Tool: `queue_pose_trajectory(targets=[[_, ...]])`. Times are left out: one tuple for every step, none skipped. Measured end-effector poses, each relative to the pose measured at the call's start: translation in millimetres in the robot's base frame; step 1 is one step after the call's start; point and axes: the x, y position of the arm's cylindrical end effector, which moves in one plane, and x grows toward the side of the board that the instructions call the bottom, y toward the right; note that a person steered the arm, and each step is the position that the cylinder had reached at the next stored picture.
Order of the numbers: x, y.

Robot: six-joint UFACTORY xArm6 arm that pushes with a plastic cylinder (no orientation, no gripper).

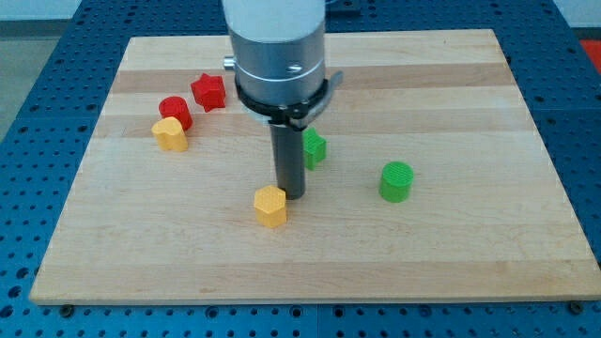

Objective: Push yellow hexagon towards center left

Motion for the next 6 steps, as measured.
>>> queue_pose_trajectory(targets=[[-1.1,36.2],[22.7,66.7],[51.1,64.4],[57.6,16.4],[37.7,-48.8],[-8.9,-75.5]])
